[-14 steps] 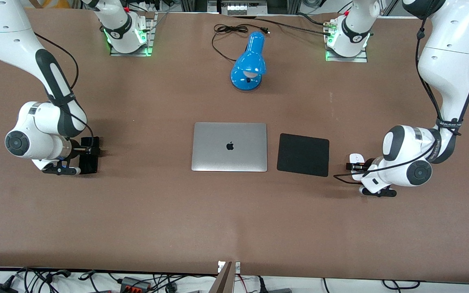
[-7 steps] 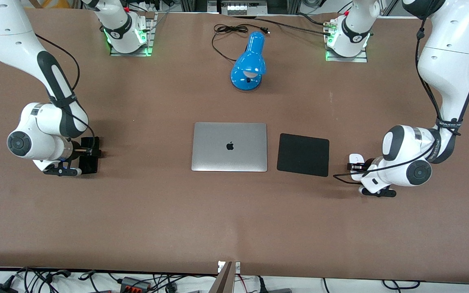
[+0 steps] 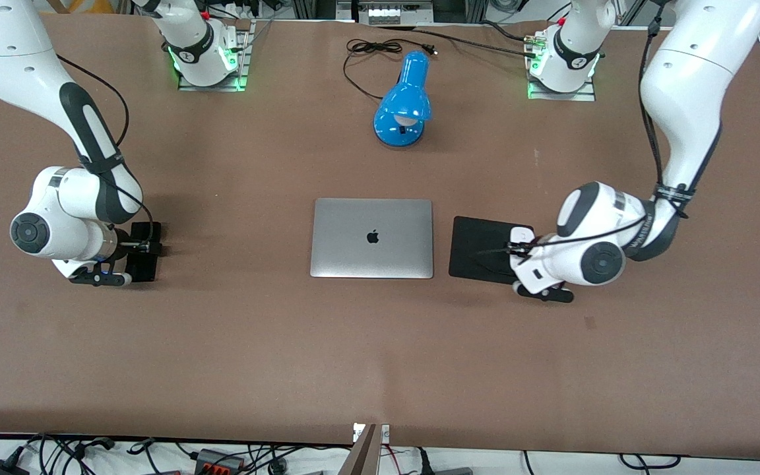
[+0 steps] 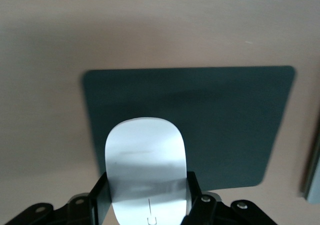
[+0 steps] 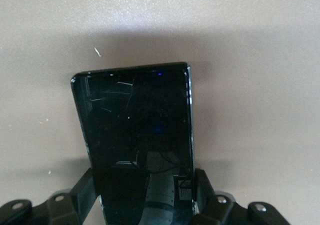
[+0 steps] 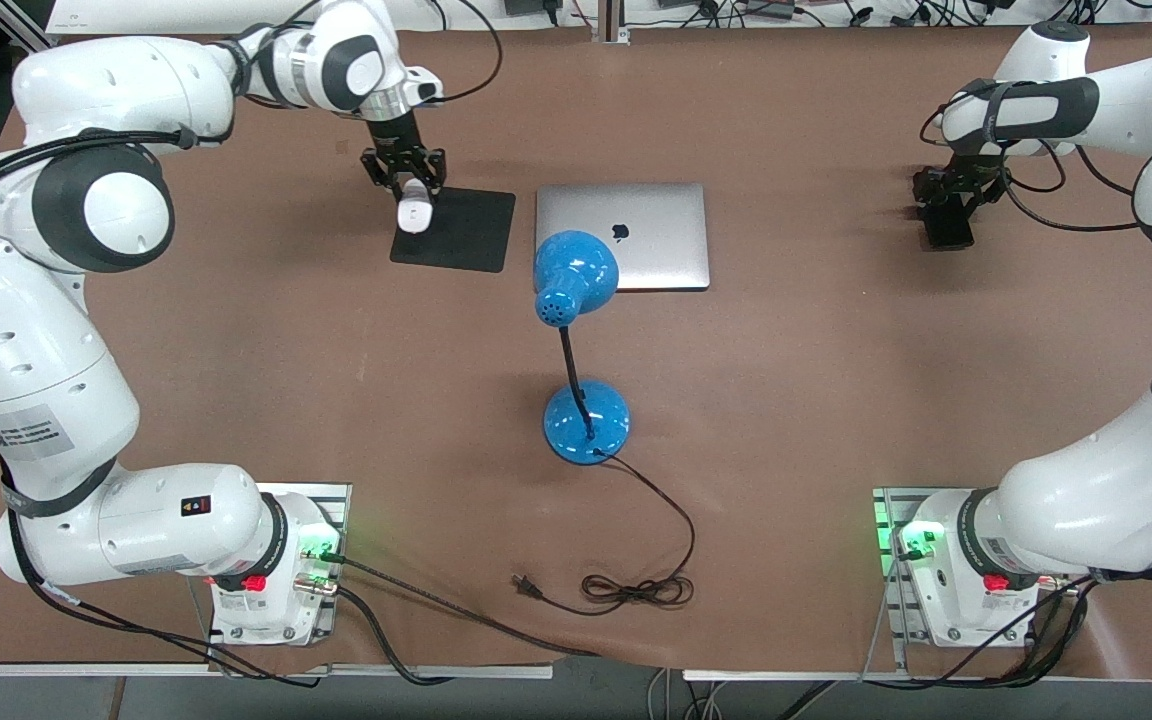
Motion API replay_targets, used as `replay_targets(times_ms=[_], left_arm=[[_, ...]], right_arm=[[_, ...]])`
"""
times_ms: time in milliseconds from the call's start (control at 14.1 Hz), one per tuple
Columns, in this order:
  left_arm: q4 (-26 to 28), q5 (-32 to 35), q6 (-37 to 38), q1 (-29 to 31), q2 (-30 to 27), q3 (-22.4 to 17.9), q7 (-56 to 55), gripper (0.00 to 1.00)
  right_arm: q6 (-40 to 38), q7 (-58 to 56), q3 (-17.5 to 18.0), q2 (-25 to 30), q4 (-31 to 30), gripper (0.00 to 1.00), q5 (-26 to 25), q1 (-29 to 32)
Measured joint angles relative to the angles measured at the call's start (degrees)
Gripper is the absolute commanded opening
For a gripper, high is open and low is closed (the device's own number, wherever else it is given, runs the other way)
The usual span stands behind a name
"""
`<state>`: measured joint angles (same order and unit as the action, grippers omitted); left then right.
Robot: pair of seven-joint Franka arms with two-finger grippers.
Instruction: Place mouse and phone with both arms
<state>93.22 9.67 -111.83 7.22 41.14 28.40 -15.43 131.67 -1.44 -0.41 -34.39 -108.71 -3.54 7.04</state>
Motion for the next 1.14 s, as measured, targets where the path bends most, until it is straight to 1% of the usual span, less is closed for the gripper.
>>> replay_targets(times_ms=[213, 355, 497, 568, 639, 710, 781, 994, 1135], left_arm=[[0.6, 0.0, -2.1, -2.6, 1.1, 0.0, -2.7, 0.38], [0.9, 0.0, -3.0, -3.0, 2.0, 0.0, -3.3, 0.4], [1.0, 0.0, -4.0, -3.1, 2.6, -0.2, -3.4, 0.44], [1.0, 0.0, -4.2, -3.0, 2.9, -0.3, -3.4, 0.48], [1.0, 0.0, -4.4, -3.0, 3.0, -0.4, -3.4, 0.56], [1.0, 0.0, -4.5, -3.0, 3.1, -0.4, -3.4, 0.8], [1.0, 0.0, -4.5, -3.0, 3.1, -0.5, -3.4, 1.0], [0.9, 0.0, -4.5, -2.9, 3.0, -0.6, -3.4, 1.0], [-0.4, 0.0, -2.3, -2.6, 2.8, -0.6, -3.4, 1.0]], right_arm=[[-0.8, -0.2, 0.2, 0.2, 0.2, 0.21, 0.0, -0.1], [-4.9, -0.2, 1.7, 1.8, 1.4, 0.21, 0.0, -0.9], [-10.7, 1.2, 3.7, 4.4, 4.4, 0.21, 0.1, -3.0], [-12.6, 2.4, 4.4, 5.4, 5.9, 0.21, 0.5, -4.7], [-13.1, 3.8, 4.9, 5.8, 6.7, 0.22, 1.5, -6.4], [-13.0, 5.5, 5.4, 5.6, 7.2, 0.23, 3.1, -8.4], [-12.5, 7.4, 5.7, 5.3, 7.3, 0.23, 4.6, -10.8], [-9.4, 16.8, 5.8, 3.2, 7.3, 0.23, 5.6, -18.8], [-7.7, 22.9, 5.9, 1.7, 7.4, 0.23, 5.6, -23.0]])
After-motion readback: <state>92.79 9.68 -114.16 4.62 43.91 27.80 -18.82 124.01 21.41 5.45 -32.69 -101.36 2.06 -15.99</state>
